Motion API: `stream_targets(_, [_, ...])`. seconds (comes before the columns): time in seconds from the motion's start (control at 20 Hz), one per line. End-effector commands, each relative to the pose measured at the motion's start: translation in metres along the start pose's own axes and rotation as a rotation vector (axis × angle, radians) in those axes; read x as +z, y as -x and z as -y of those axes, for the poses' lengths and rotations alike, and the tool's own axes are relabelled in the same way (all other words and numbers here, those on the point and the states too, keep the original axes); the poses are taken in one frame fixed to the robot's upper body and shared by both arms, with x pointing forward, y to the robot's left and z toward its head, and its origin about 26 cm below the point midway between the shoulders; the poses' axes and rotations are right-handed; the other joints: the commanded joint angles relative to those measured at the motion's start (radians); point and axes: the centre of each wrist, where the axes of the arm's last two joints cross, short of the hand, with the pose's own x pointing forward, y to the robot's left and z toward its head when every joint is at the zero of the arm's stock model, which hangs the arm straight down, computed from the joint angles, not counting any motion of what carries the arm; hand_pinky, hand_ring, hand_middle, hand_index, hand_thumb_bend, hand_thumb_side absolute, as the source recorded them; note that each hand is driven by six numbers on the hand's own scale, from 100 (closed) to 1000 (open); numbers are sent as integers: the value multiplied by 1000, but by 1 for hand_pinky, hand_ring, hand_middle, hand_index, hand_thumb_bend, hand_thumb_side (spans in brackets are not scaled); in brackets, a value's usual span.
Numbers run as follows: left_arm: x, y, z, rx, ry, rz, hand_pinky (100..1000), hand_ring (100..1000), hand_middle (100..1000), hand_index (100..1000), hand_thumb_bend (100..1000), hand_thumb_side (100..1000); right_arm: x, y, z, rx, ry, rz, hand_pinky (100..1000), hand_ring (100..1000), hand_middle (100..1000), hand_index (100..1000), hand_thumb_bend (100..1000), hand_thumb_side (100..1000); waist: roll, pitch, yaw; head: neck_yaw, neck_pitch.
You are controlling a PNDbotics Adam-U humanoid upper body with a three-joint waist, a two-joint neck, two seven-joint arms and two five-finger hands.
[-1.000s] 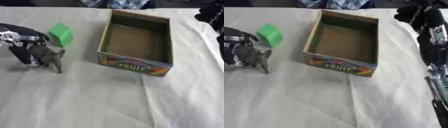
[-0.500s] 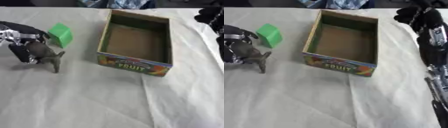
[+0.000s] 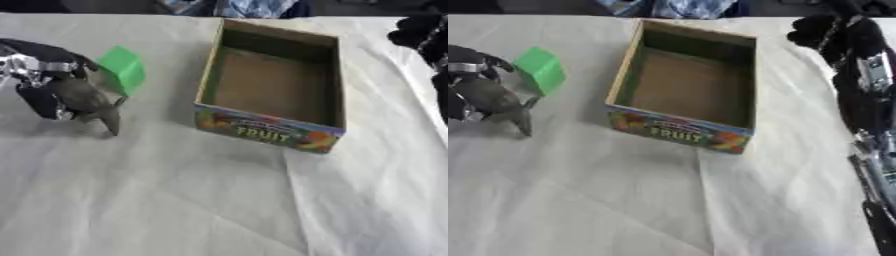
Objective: Pick up objects on the table and place them in the box.
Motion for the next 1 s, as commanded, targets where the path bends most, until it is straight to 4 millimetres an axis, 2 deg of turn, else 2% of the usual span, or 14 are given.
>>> stream_targets(0.05, [15,5,-14,8,-49,-14,108,316,1000,301,119,100,-4,-7,5,20,0,27,812,738,708,967,391,1000,1,-26,2,0,-3])
stream_targets(0.3, [28,-1,-23,7,-89,18,103,314,1000,301,110,100,-3,-7,7,24,4,24,812,739,708,967,392,1000,5,-34,5,-2,-2])
stream_targets(0.7, [69,-28,-63,43,-260,112,100,301,1000,305,100,100,-3,-8,9,30,11,29,813,740,709,965,392,1000,9,-42,11,-23,11])
stream_targets(1.0, [90,-45,-86,84,-364,152,100,292,1000,310,100,100,-5,-8,9,28,13,34,814,741,709,965,392,1000,12,-42,7,-36,6])
